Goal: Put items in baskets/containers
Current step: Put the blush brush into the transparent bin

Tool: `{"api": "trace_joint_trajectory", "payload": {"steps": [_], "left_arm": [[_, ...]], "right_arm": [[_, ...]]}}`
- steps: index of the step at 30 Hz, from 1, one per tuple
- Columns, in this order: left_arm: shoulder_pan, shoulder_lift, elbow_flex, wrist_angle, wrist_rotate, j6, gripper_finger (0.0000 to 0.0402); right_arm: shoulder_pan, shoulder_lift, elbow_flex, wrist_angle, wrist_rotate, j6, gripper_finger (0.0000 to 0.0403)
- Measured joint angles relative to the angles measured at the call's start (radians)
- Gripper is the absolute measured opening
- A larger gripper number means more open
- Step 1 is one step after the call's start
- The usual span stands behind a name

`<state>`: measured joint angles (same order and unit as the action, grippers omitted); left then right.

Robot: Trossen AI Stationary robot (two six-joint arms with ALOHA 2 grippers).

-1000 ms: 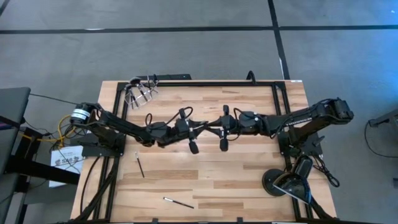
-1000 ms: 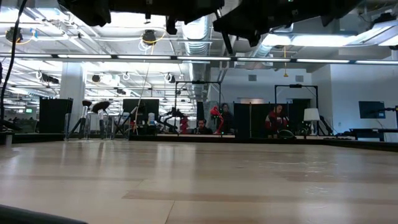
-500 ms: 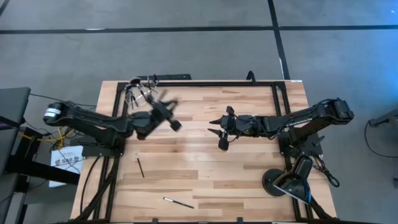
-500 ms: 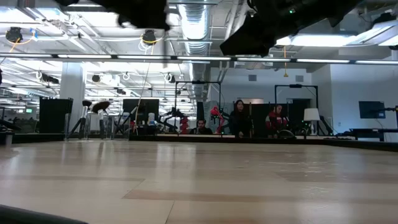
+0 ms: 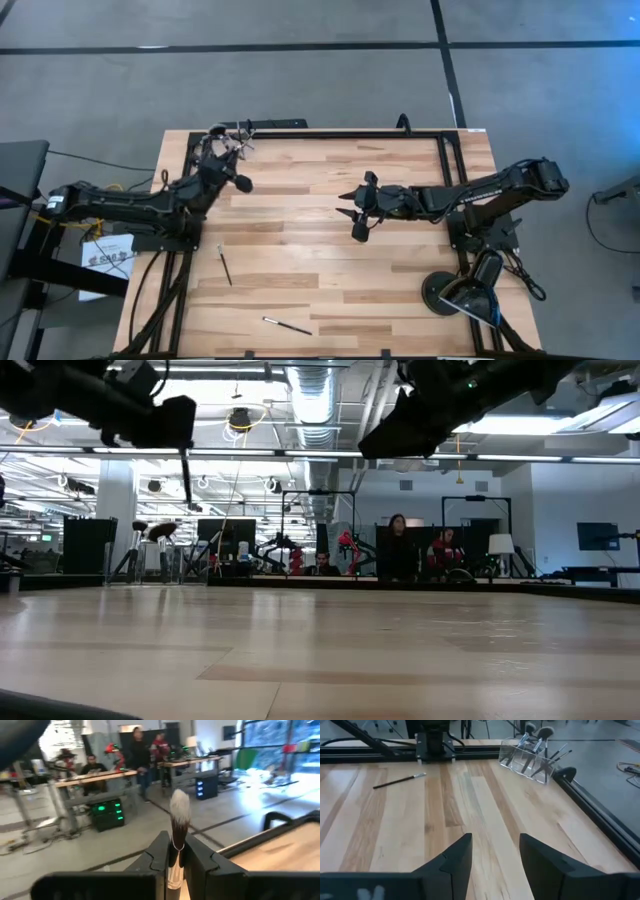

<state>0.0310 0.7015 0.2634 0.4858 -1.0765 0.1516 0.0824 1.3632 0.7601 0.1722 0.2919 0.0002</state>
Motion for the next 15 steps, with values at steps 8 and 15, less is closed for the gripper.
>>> {"api": "trace_joint_trajectory", "payload": {"steps": [8,15], "left_arm": [[-0.013,-0.008,-0.034,-0.008,-0.243,0.114,0.0032],[0.071,-0.008,-0.034,-0.007,-0.359,0.122,0.0031]], "right_arm": [[0.000,0.000,0.000,-0.002,0.000,0.000,0.0148],[0.001,0.000,0.000,-0.003,-0.001,0.000,0.0153]]}}
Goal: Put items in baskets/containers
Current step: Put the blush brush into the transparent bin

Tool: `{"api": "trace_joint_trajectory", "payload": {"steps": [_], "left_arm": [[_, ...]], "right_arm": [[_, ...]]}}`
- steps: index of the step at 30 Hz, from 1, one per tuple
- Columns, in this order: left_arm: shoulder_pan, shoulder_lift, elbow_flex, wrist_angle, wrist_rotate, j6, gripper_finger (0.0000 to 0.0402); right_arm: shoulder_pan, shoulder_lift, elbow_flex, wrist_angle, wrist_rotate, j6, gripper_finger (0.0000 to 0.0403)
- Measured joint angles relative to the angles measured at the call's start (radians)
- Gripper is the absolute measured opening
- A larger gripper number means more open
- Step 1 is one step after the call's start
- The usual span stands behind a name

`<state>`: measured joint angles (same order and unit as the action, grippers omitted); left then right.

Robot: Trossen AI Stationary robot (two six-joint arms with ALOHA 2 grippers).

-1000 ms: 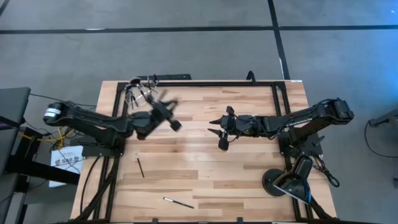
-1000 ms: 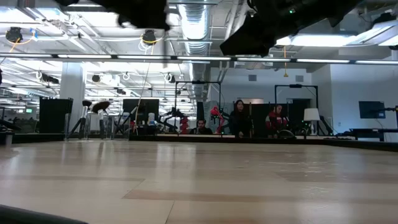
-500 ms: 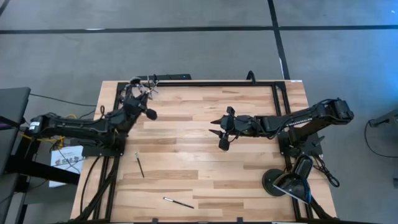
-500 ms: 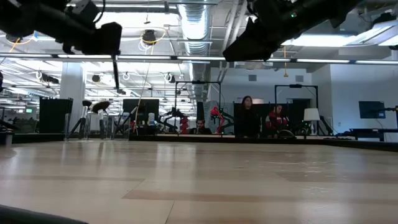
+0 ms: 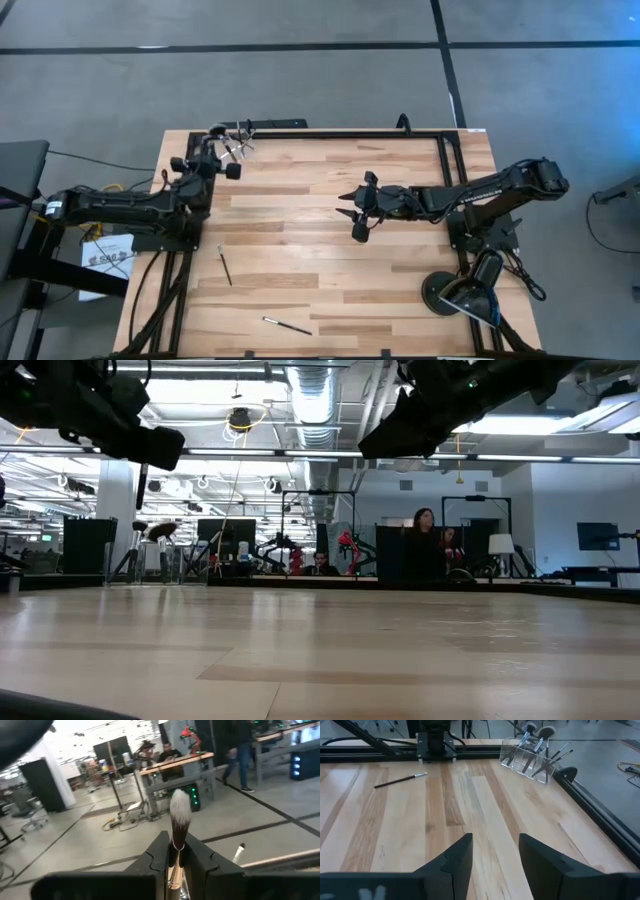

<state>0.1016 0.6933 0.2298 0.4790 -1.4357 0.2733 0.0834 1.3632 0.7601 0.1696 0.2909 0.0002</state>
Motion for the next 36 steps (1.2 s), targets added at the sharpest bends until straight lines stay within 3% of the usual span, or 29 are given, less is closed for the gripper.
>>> {"api": "trace_joint_trajectory", "payload": {"steps": [14,36], "left_arm": [[0.122,0.042,-0.007,-0.008,0.054,-0.040,0.0031],[0.372,0.043,-0.093,-0.054,0.275,-0.211,0.0034]], "right_arm": [[0.000,0.000,0.001,-0.001,-0.001,0.000,0.0144],[0.000,0.000,0.001,-0.001,-0.001,0.000,0.0141]]}}
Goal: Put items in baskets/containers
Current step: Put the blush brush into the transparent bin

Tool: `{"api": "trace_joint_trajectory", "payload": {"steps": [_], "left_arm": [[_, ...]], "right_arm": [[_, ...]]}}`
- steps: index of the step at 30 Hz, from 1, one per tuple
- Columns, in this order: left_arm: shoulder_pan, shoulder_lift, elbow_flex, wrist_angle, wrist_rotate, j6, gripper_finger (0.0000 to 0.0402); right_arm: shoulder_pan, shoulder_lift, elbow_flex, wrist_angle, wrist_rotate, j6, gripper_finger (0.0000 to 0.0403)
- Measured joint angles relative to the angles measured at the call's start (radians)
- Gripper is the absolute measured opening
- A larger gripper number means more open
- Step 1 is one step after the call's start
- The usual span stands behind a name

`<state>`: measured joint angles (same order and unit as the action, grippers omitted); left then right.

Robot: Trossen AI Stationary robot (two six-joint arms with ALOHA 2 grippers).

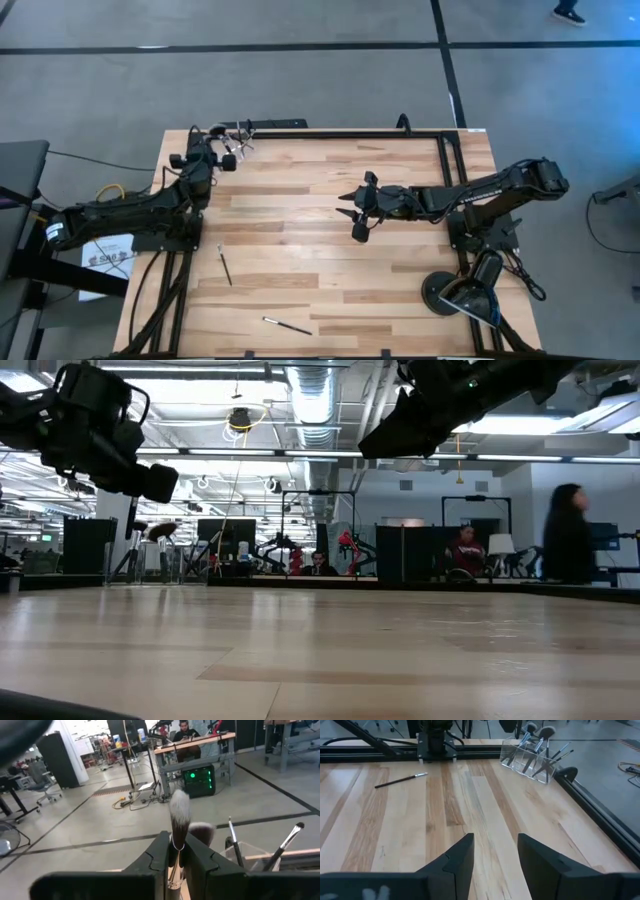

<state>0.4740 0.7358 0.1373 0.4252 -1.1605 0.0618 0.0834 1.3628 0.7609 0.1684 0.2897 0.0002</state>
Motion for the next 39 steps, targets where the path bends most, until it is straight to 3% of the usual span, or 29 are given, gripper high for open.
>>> {"api": "trace_joint_trajectory", "payload": {"steps": [12,34,39], "left_arm": [[0.087,0.000,-0.057,-0.030,0.099,-0.098,0.0035],[0.089,0.000,-0.057,-0.110,0.147,-0.155,0.0041],[0.088,0.000,-0.056,-0.143,0.215,-0.180,0.0042]], "right_arm": [[0.000,0.000,0.000,0.000,0.000,0.000,0.0145],[0.000,0.000,0.000,0.000,0.000,0.000,0.0138],[0.000,0.000,0.000,0.000,0.000,0.000,0.0137]]}}
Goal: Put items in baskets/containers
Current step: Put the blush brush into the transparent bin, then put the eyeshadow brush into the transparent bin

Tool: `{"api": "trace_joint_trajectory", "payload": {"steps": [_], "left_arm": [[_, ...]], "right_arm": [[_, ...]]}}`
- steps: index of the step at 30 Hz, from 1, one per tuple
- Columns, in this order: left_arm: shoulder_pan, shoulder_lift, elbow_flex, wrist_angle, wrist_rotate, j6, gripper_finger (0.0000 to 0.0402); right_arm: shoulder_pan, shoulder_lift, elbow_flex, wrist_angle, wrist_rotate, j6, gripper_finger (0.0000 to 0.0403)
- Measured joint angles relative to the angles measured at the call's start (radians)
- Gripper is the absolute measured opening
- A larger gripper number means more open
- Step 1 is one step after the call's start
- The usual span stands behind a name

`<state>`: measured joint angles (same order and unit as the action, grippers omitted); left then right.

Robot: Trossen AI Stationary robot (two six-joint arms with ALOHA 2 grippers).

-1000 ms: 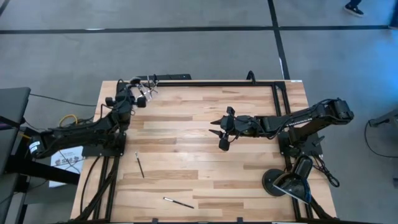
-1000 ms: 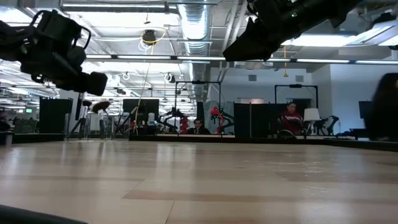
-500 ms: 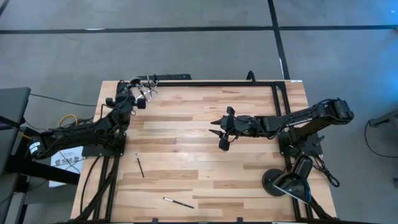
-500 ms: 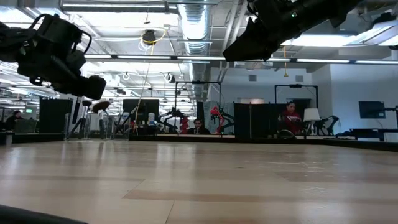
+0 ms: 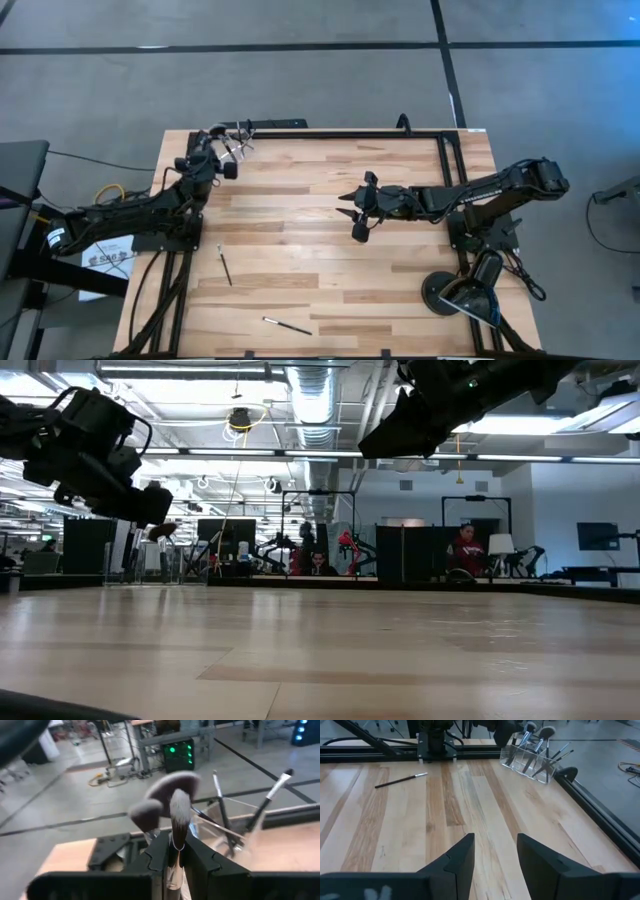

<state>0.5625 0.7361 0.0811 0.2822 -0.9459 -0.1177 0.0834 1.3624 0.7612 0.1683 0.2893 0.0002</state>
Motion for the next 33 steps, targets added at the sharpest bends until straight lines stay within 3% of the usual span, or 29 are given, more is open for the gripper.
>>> {"api": "trace_joint_trajectory", "payload": {"steps": [16,33], "left_arm": [[0.000,0.000,0.000,-0.020,0.087,-0.109,0.0049],[-0.002,0.000,0.000,-0.021,0.088,-0.127,0.0112]], "right_arm": [[0.000,0.000,0.000,0.000,0.000,0.000,0.0136],[0.000,0.000,0.000,0.000,0.000,0.000,0.0135]]}}
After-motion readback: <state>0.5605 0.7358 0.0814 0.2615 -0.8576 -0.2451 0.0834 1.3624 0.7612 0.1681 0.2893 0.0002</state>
